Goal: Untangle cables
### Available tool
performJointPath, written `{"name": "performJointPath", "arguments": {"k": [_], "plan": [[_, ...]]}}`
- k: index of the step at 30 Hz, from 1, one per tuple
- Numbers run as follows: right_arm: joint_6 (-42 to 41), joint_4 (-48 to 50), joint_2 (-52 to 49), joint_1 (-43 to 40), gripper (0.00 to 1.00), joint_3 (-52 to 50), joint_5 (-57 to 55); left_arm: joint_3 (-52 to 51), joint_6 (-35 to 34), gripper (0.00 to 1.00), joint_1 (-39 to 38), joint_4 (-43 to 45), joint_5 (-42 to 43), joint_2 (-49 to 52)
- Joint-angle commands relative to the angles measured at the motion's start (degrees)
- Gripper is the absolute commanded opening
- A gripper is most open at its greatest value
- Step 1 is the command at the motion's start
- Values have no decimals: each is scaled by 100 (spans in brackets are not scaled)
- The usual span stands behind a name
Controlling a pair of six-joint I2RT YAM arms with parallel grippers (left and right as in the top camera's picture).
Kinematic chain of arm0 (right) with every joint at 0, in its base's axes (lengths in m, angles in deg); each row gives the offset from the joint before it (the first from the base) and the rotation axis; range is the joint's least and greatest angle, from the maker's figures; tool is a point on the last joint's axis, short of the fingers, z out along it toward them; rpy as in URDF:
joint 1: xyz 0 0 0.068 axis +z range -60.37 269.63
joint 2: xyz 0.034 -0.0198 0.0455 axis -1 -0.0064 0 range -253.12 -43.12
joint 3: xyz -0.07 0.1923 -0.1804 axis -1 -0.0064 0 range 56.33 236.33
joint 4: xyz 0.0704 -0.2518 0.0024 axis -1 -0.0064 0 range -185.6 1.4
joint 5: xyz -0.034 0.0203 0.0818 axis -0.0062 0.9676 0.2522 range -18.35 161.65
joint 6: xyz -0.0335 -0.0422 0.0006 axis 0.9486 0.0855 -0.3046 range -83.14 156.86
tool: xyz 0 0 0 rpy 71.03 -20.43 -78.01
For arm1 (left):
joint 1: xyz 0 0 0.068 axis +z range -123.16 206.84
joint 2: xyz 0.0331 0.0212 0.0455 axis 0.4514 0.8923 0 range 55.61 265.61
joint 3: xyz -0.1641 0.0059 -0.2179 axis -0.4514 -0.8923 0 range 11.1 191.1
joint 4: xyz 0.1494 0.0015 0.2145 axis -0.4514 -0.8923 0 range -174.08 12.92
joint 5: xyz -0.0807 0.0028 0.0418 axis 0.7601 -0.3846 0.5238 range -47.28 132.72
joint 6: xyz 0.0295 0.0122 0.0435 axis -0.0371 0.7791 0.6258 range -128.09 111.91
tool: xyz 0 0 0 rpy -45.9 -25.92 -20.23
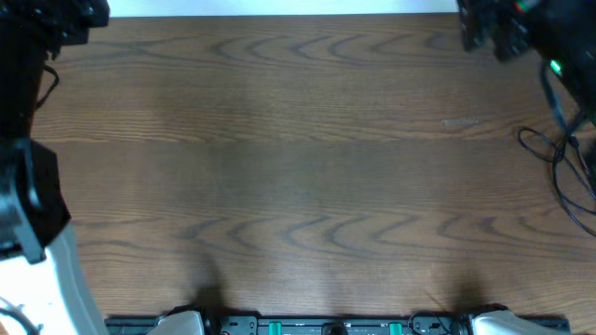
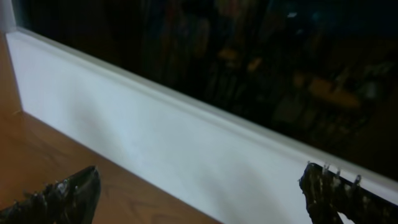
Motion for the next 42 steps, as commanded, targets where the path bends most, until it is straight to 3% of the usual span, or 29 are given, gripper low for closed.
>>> {"name": "performJointPath", "arguments": {"k": [1, 5, 10, 16, 23, 36, 42], "plan": [[297, 68, 616, -28, 99, -450, -605, 105, 796, 92, -385, -538, -1248, -201], [273, 684, 1790, -343, 99, -1976, -824, -981, 1296, 92, -894, -372, -2144, -907], [-138, 1556, 3383, -1259, 99, -3558, -177, -2898, 1311, 93, -1003, 273, -2337, -2326], [-518, 1753, 4332, -2046, 99, -3735, 446, -4232, 1314, 93, -1003, 927, -2337, -4019], [-1263, 2382, 4133, -2063, 99, -3731, 866, -4232, 1193, 93, -1003, 920, -2295, -4214], [-1209, 713, 4122, -2059, 99, -3742, 855, -4232, 1099, 93, -1003, 859, -2247, -4214], [-1204, -778, 4122, -2059, 99, -3744, 861, -4232, 1099, 93, -1003, 756, -2247, -4214]]}}
